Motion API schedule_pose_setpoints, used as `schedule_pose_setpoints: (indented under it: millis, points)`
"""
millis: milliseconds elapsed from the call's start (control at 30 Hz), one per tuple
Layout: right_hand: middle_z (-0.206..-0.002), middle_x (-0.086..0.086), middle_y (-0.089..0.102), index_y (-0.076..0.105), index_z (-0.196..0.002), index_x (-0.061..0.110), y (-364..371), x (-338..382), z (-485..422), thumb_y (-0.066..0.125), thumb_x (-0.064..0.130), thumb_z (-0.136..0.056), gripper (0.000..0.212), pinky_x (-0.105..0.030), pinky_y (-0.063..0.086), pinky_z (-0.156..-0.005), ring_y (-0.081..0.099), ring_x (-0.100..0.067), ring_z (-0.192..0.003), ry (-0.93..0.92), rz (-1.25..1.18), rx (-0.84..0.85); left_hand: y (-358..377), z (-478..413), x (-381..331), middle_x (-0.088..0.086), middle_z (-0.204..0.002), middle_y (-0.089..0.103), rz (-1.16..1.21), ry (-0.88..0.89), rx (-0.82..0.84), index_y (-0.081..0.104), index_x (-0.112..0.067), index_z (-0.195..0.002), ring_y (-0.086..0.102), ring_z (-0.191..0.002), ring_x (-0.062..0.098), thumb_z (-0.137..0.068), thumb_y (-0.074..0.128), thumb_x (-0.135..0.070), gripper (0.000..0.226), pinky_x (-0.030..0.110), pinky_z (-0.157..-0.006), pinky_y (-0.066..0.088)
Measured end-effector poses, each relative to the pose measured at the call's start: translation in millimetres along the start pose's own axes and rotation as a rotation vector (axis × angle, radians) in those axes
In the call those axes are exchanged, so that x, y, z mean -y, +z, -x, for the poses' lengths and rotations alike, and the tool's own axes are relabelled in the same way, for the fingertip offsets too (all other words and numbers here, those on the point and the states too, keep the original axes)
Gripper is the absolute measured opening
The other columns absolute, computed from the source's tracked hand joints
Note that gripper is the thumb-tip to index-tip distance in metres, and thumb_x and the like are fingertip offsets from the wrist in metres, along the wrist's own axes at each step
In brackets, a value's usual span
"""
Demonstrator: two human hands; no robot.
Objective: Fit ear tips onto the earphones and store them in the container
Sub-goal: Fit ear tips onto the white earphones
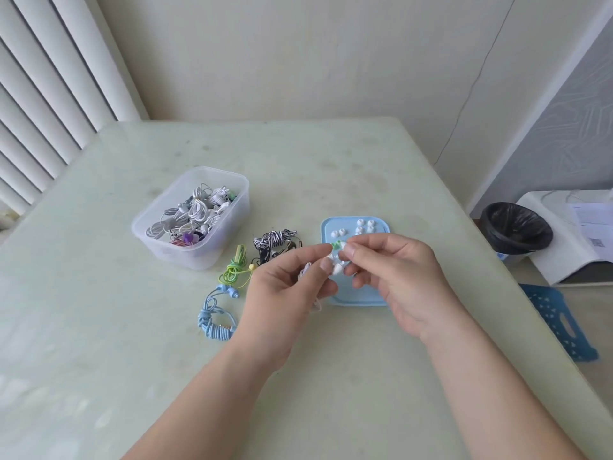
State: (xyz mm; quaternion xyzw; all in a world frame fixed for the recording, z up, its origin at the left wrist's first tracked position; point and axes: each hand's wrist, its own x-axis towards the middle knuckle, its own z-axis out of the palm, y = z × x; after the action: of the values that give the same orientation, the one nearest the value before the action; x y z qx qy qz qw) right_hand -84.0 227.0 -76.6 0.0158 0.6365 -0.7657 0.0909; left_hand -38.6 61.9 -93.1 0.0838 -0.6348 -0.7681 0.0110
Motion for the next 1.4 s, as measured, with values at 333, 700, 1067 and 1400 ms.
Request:
schedule_pose_setpoints:
  millis: [333, 700, 1067, 1400]
  points:
    - [-0.087, -0.022, 0.058, 0.079, -0.096, 0.006, -5.7, -14.2, -0.8, 0.079, 0.014, -0.083, 0.015, -0.027, 0.027, -0.051, 0.039, -0.023, -0.068, 0.072, -0.035, 0.087, -2.2, 0.4, -0.4, 0.002, -0.084, 0.078, -0.095, 0.048, -0.042, 0.078, -0.021, -0.095, 0.077, -0.076, 0.016, -0.093, 0.076, -0.020, 0.003, 0.026, -0.060, 0.050]
    - [-0.066, -0.010, 0.062, 0.080, -0.088, 0.009, 1.3, -17.7, 4.6, 0.080, 0.008, -0.083, 0.005, -0.025, 0.036, -0.053, 0.042, -0.019, -0.056, -0.085, 0.016, 0.009, -1.2, 1.0, -1.5, 0.001, -0.084, 0.076, -0.097, 0.073, -0.035, 0.074, -0.018, -0.096, 0.077, -0.075, 0.017, -0.093, 0.076, -0.020, 0.005, 0.023, -0.058, 0.052]
    - [-0.069, -0.012, 0.066, 0.081, -0.090, 0.009, 5.7, -20.4, 5.6, 0.079, 0.010, -0.084, 0.007, -0.029, 0.038, -0.057, 0.046, -0.025, -0.063, -0.110, -0.009, -0.002, -1.6, 2.1, -0.2, 0.007, -0.090, 0.076, -0.104, 0.102, -0.055, 0.073, -0.015, -0.096, 0.076, -0.077, 0.018, -0.095, 0.075, -0.020, 0.006, 0.023, -0.061, 0.052]
    - [-0.086, -0.023, 0.065, 0.081, -0.098, 0.008, 6.3, -20.4, 4.8, 0.077, 0.013, -0.081, 0.019, -0.028, 0.043, -0.056, 0.049, -0.030, -0.072, -0.058, -0.084, 0.056, -1.0, 2.2, -1.4, 0.005, -0.089, 0.076, -0.117, 0.127, -0.049, 0.073, -0.017, -0.096, 0.077, -0.079, 0.020, -0.094, 0.076, -0.020, 0.005, 0.025, -0.063, 0.053]
